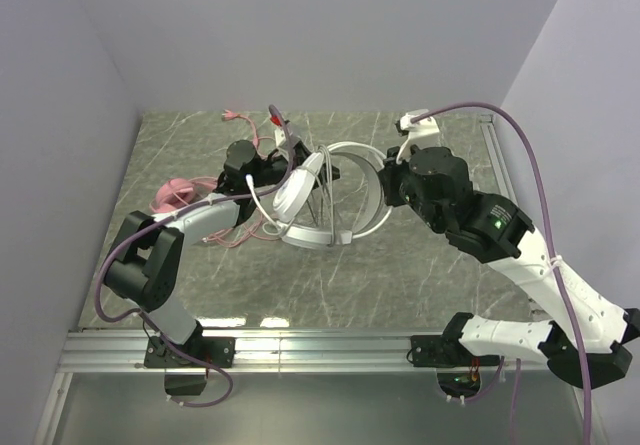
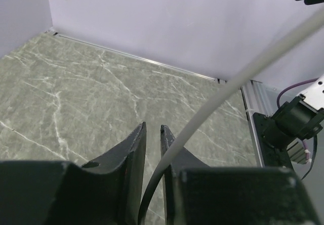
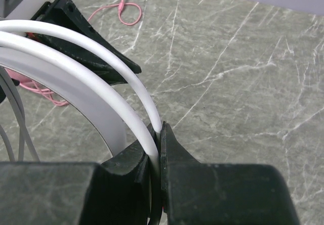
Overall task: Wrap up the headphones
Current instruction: Wrap the headphone cable with the left arm
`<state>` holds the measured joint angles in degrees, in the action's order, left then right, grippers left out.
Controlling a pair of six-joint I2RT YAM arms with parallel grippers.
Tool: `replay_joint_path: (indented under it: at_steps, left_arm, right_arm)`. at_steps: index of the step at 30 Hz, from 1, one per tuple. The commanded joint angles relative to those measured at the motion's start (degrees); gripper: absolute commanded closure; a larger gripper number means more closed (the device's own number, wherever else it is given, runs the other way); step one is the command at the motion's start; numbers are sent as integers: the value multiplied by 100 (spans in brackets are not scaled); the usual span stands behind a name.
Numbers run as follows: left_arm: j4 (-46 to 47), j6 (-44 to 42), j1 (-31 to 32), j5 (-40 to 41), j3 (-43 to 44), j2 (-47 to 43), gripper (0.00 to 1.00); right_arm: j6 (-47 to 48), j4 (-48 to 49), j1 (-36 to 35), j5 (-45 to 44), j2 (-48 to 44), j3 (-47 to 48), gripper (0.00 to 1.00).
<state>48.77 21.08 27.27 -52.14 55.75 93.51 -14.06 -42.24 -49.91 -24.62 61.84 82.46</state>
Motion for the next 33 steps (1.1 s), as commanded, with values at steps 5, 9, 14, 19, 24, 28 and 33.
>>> replay_joint_path:
  at_steps: [5,9,14,19,24,28,33]
  left_arm:
    - [870,405,68,-51,-292,105,75]
    - [959,414,77,-51,-406,106,68]
    - [801,283,86,28,-486,62,65]
    - [993,344,112,37,-644,105,65]
    - [1406,502,121,29,-881,202,65]
    - [1442,511,130,37,-960,246,65]
    - [1477,467,147,90,-1092,246,65]
  right_arm:
    - [-387,489,-36,-183,284,1017,100]
    - [-430,401,-10,-227,477,1255,100]
    - [-474,374,25,-271,565,1439,100]
    - [-562,330,87,-289,671,1607,100]
    - [-659,304,201,-306,768,1774,100]
    - [-712,278,262,-315,856,1958,100]
    - [-720,190,324,-341,996,2178,100]
